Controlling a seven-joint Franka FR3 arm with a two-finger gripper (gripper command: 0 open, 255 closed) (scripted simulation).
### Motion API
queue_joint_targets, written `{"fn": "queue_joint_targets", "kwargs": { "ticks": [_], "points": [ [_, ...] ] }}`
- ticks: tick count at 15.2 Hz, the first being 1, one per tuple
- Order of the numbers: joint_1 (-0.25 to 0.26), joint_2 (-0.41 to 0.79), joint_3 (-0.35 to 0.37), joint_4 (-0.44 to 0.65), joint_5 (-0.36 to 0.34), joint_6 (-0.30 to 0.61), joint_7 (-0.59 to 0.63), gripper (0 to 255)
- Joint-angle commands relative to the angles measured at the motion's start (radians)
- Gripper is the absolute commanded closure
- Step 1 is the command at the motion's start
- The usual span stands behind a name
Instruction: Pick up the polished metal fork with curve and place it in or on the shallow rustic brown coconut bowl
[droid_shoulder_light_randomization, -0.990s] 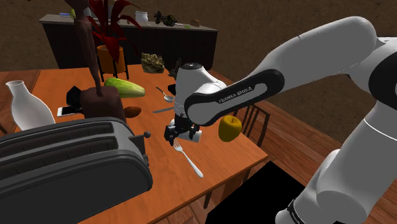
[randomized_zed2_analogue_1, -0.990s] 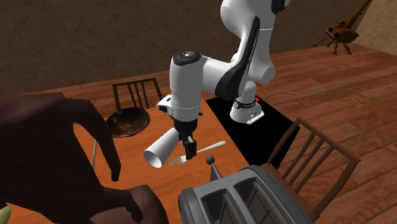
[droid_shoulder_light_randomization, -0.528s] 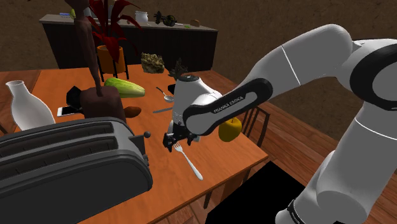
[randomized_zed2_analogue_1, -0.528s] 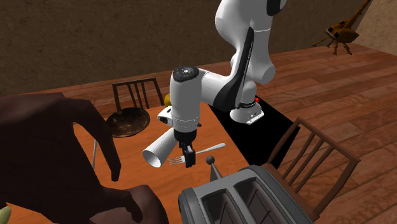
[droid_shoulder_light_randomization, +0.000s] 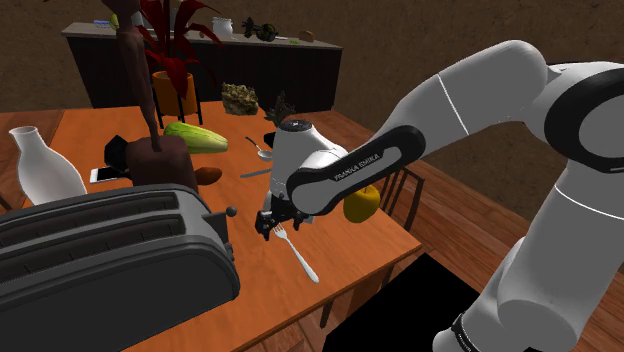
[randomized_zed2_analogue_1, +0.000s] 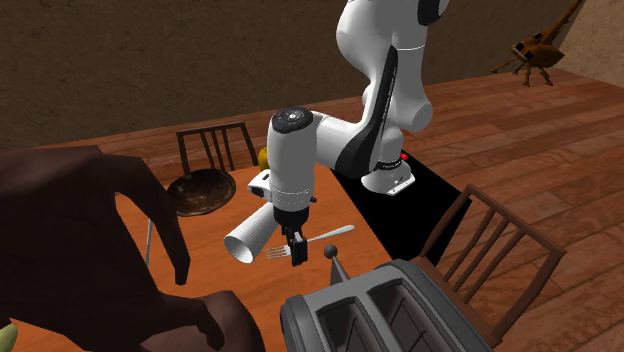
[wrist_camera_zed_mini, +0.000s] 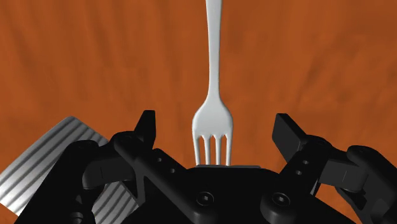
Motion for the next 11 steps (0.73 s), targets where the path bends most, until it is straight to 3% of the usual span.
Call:
{"fn": "queue_joint_targets", "kwargs": {
  "ticks": [1,11],
  "points": [
    [0.0,0.0,0.0,0.0,0.0,0.0,0.0,255],
    [0.0,-0.009,0.0,0.004,0.005,-0.012,-0.004,255]
  ]
}}
